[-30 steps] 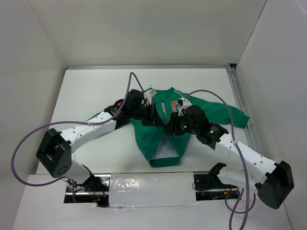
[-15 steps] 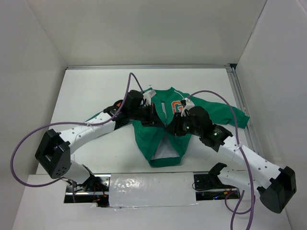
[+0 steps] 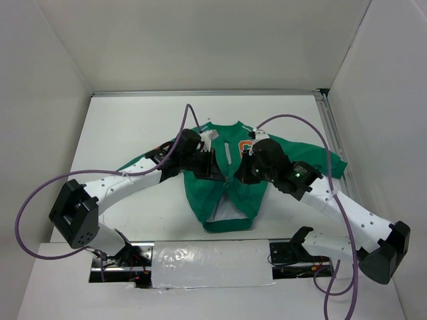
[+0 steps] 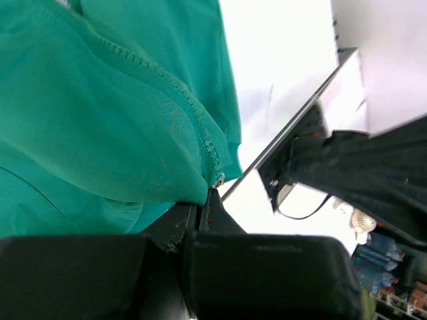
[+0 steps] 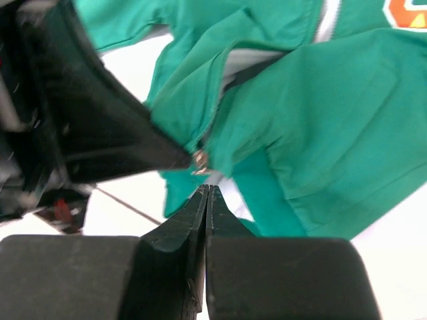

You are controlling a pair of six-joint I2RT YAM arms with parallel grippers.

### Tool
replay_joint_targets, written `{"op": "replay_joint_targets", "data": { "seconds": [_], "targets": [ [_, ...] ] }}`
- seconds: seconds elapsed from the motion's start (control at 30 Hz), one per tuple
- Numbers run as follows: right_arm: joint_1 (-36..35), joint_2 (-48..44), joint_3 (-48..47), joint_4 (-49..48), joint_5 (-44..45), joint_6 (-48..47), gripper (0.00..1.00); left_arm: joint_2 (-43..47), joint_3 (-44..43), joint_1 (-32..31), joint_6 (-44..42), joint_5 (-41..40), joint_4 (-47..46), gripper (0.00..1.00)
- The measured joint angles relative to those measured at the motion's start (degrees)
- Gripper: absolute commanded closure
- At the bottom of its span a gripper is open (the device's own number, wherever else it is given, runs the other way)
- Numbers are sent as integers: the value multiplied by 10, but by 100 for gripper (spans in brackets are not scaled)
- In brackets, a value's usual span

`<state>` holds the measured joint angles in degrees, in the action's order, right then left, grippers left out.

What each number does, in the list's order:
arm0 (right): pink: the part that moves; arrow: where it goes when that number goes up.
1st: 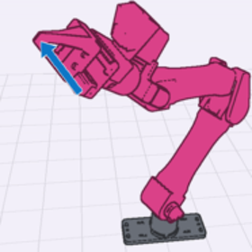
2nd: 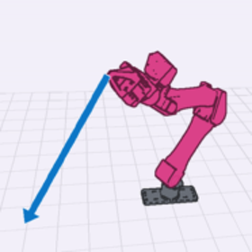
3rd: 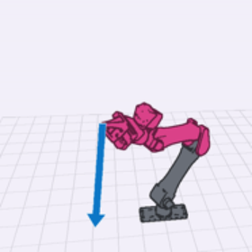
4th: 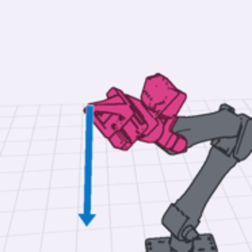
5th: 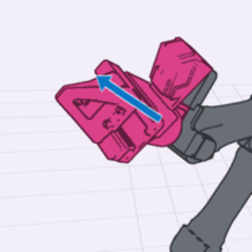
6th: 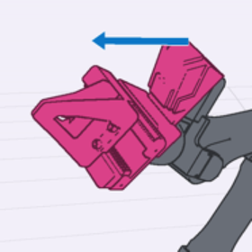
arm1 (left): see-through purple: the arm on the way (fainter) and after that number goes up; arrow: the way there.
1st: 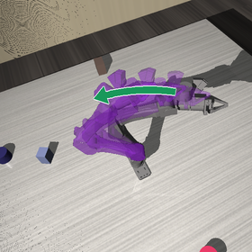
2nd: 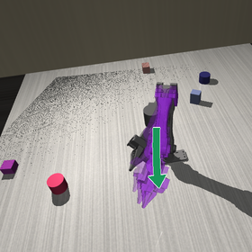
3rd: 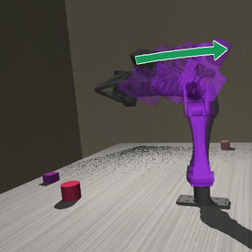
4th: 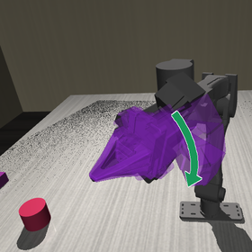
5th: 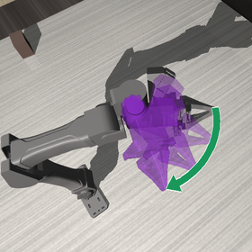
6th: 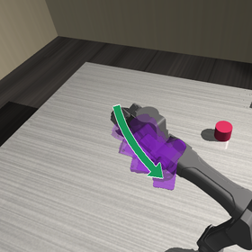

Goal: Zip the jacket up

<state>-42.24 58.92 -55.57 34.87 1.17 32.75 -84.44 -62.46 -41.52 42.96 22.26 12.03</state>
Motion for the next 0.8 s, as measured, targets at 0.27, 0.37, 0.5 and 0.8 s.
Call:
{"op": "replay_joint_targets", "data": {
  "seconds": [0.27,0.37,0.5,0.8],
  "targets": [
    [-29,47,-9,7,46,-38,100,0,1,-10,-24,-12,22,100],
    [-53,36,19,-17,44,-55,89,0,1,-10,-23,-13,22,100],
    [-64,16,71,-35,44,-52,73,2,1,-10,-23,-12,21,100],
    [-58,-78,183,-150,10,-12,60,15,1,-5,-9,3,13,100]
  ]
}}
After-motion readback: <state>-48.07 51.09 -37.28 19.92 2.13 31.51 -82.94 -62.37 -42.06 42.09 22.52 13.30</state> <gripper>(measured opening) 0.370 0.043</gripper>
